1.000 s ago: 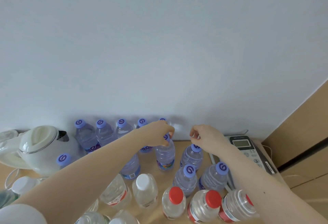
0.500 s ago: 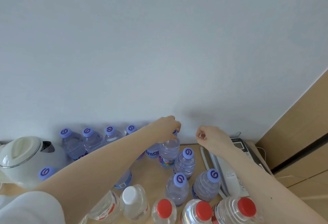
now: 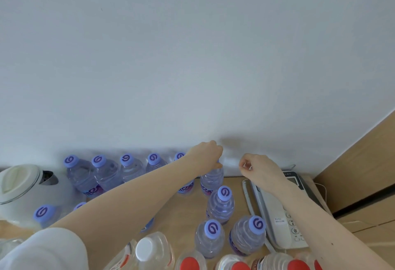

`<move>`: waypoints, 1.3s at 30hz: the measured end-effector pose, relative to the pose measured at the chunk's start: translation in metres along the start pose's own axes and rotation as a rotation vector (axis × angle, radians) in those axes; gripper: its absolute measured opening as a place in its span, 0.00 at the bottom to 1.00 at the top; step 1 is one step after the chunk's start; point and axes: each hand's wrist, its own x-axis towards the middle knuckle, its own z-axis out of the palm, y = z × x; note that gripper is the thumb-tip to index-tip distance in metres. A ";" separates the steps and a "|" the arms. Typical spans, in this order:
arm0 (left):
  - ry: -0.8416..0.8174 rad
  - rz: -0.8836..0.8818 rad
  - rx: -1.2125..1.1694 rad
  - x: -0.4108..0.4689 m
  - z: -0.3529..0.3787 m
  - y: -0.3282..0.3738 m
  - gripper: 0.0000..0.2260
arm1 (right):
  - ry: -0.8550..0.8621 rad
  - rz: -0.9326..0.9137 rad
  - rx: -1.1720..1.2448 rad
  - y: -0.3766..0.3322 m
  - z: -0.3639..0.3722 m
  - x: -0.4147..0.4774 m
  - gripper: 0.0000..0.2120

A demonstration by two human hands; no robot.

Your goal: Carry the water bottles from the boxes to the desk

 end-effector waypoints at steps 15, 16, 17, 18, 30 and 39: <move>-0.038 0.138 -0.047 0.000 0.010 -0.007 0.12 | -0.027 0.007 0.000 0.000 0.005 -0.003 0.06; -0.033 0.119 -0.041 0.000 0.010 -0.007 0.12 | -0.026 0.010 0.005 0.000 0.005 -0.003 0.06; -0.023 0.089 -0.035 0.000 0.010 -0.006 0.11 | -0.027 0.011 0.007 0.000 0.004 -0.003 0.06; -0.011 0.057 -0.030 0.000 0.011 -0.006 0.11 | -0.026 0.011 0.009 0.000 0.004 -0.003 0.06; 0.035 -0.082 0.075 0.001 0.013 -0.009 0.06 | -0.019 -0.030 0.046 -0.008 0.002 0.001 0.06; 0.131 -0.067 0.060 -0.013 0.007 -0.018 0.16 | -0.018 -0.024 0.051 -0.012 0.000 -0.008 0.07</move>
